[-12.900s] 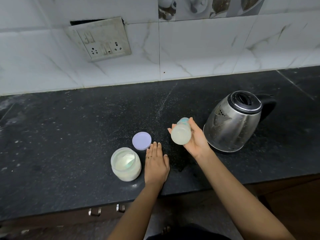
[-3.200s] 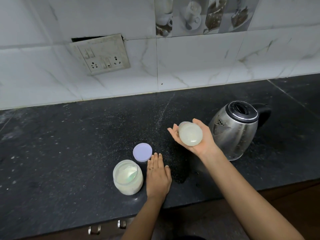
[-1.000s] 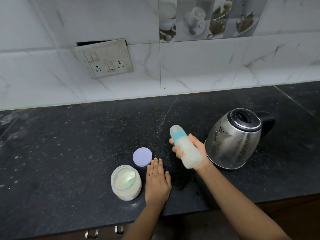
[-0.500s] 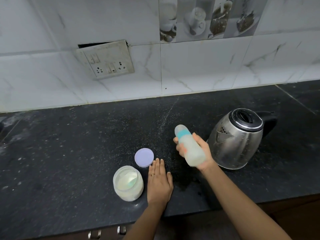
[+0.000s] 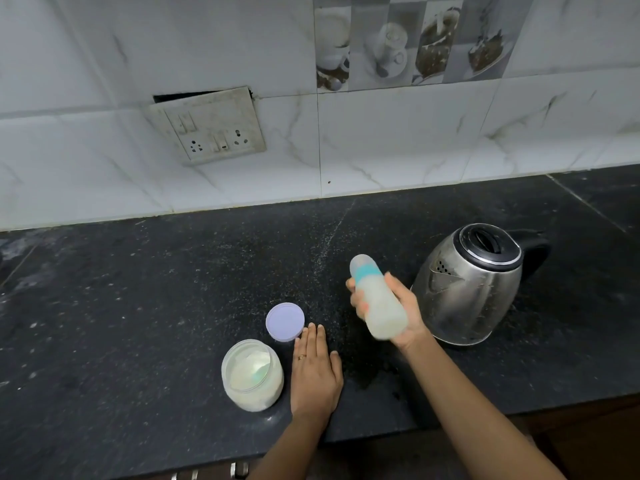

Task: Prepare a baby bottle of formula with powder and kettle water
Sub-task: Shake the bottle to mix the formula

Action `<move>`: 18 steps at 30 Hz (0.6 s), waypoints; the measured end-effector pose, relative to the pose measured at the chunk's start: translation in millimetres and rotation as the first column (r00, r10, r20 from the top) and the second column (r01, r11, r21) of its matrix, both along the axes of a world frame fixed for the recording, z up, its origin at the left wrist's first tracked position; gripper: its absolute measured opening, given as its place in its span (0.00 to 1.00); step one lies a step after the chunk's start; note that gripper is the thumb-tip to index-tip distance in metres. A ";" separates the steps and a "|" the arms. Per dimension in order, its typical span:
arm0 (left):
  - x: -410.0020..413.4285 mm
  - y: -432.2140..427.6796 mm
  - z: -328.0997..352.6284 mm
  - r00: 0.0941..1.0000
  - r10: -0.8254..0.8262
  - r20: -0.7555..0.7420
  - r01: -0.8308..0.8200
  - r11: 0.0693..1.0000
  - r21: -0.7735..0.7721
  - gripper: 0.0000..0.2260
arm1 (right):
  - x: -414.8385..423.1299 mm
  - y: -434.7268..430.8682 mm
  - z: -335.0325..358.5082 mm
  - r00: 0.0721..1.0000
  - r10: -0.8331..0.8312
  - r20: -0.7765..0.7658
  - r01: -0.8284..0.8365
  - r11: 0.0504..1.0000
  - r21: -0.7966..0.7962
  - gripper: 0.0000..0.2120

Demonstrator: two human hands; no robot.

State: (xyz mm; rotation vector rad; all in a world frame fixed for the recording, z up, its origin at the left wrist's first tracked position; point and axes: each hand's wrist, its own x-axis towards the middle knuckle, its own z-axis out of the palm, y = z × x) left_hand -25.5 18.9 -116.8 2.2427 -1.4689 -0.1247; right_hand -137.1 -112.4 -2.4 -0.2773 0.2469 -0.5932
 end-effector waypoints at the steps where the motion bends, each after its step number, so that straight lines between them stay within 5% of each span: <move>1: 0.3 -0.1 0.2 1.000 -0.002 -0.003 0.002 1.000 -0.001 0.26 | -3.0 3.7 -2.6 0.999 0.003 -0.050 -0.005 0.999 -0.048 0.40; 5: 0.4 -0.3 -1.3 1.000 -0.001 -0.006 0.001 1.000 0.011 0.26 | -2.1 0.4 -2.4 0.996 -0.053 -0.070 0.052 0.998 -0.020 0.50; 10: 0.4 -1.1 -0.4 1.000 0.000 -0.006 0.000 1.000 0.001 0.25 | -5.4 6.4 -0.6 0.993 -0.055 -0.102 0.041 0.990 -0.135 0.40; 13: 0.2 -0.4 0.1 1.000 0.000 -0.006 0.000 1.000 0.003 0.25 | -4.1 3.0 -5.6 0.989 -0.064 -0.133 0.051 0.994 -0.101 0.52; 18: 0.4 -0.1 -0.7 1.000 -0.002 -0.013 0.002 1.000 0.001 0.25 | -3.2 12.2 -2.7 0.995 -0.059 -0.082 0.040 0.977 -0.210 0.43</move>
